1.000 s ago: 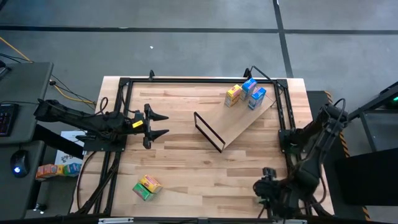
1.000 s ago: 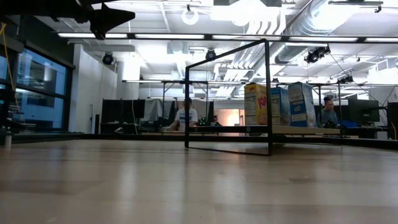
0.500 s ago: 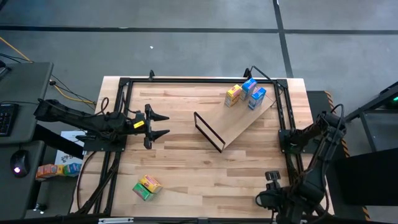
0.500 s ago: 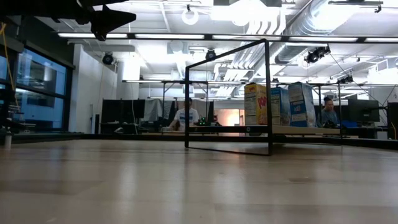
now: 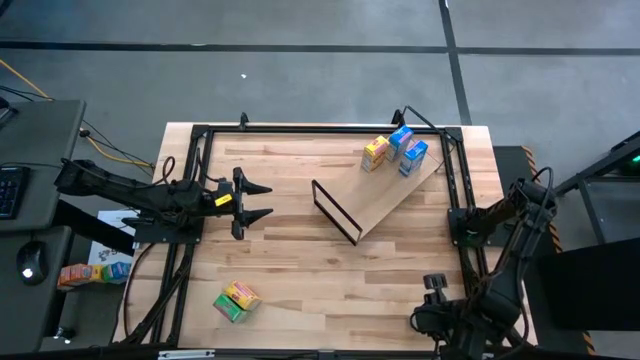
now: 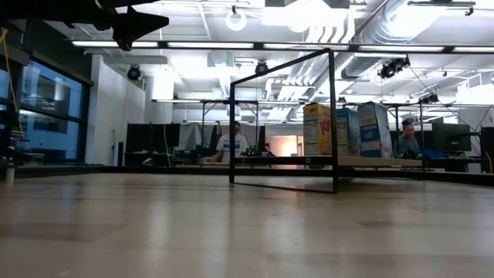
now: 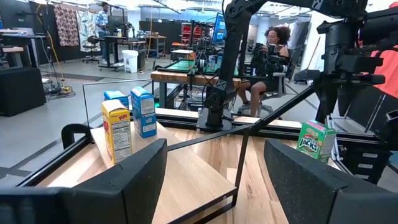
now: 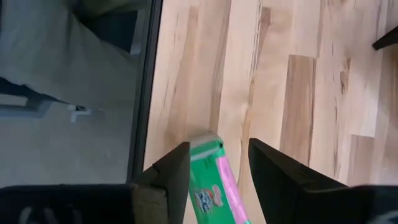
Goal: Stack cereal on shelf
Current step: Put the right green cereal box on the shelf
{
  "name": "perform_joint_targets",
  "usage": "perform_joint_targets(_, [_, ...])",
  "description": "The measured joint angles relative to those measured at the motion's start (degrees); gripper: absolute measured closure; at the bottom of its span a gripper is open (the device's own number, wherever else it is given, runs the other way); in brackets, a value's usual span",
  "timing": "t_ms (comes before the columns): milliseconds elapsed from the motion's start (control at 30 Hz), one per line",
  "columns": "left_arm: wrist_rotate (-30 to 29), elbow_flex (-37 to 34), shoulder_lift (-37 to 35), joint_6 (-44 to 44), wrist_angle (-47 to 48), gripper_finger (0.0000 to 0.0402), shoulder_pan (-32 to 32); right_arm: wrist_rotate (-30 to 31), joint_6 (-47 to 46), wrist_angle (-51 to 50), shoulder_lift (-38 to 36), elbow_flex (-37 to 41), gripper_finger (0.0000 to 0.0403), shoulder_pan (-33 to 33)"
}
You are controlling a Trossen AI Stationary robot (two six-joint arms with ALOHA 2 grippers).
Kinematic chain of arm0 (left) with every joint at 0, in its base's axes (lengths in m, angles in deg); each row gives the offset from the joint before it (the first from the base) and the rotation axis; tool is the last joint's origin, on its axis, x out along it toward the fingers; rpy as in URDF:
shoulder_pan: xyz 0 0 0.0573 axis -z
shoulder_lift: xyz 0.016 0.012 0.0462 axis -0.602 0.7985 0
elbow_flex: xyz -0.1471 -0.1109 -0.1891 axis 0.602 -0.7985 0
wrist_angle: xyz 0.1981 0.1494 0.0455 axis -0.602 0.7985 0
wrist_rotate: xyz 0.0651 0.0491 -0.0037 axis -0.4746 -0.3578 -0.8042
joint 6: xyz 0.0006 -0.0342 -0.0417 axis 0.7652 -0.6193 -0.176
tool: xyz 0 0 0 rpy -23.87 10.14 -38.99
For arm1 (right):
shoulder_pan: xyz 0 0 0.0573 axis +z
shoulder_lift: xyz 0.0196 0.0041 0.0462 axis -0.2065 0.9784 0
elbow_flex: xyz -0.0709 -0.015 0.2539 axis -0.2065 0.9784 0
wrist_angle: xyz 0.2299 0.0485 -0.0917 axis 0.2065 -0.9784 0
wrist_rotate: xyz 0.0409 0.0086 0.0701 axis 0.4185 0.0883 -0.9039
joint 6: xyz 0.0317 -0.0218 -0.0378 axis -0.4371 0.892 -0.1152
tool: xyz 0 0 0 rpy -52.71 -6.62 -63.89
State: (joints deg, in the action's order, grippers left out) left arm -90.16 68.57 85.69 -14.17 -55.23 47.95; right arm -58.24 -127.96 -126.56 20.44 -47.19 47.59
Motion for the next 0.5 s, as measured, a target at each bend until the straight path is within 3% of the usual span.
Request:
perform_joint_targets(300, [0.0, 0.0, 0.0, 0.0, 0.0, 0.0143, 0.0, -0.1, -1.7, -0.2, 0.0, 0.0, 0.0254, 0.0])
perform_joint_targets(500, [0.0, 0.0, 0.0, 0.0, 0.0, 0.0143, 0.0, 0.3, -5.2, -2.9, 0.0, 0.0, 0.0196, -0.3])
